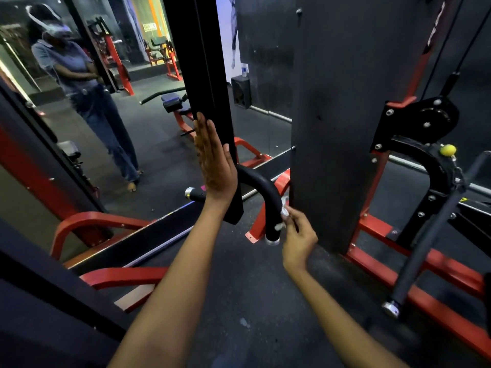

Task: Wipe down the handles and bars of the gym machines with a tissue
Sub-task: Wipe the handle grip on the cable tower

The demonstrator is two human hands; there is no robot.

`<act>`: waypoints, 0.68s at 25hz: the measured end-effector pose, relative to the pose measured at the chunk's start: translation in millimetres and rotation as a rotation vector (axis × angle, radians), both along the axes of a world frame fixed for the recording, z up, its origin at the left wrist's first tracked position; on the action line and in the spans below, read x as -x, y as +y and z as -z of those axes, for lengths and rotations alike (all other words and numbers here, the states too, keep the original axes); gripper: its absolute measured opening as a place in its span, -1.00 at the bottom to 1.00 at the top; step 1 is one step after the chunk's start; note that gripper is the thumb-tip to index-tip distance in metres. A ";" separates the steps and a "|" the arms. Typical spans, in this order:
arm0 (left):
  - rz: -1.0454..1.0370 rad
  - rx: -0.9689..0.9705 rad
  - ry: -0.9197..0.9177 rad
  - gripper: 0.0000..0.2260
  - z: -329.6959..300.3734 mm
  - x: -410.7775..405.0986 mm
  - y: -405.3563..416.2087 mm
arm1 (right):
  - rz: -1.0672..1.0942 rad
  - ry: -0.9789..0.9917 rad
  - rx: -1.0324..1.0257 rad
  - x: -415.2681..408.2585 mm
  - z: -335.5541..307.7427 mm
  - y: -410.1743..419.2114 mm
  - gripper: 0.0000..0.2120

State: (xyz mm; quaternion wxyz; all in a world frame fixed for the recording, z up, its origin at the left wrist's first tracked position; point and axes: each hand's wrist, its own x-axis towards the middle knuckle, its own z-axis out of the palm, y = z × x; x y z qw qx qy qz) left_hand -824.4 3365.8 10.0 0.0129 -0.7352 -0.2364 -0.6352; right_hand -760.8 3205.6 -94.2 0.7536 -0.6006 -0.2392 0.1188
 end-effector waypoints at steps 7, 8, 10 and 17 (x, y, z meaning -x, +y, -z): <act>0.031 0.080 0.013 -0.48 39.0 2.9 -2.5 | -0.034 0.028 0.031 -19.1 -20.8 15.8 -0.85; 0.030 0.093 0.005 -0.48 41.7 2.3 -3.2 | -0.072 0.041 0.068 -18.4 -7.1 11.6 -0.86; 0.029 0.110 -0.007 -0.49 41.5 0.7 -1.2 | -0.151 0.092 0.166 -13.1 26.3 -4.9 -0.78; 0.029 0.099 -0.024 -0.49 39.5 -2.9 -2.0 | -0.043 -0.753 -0.055 -24.3 -70.9 16.6 -0.79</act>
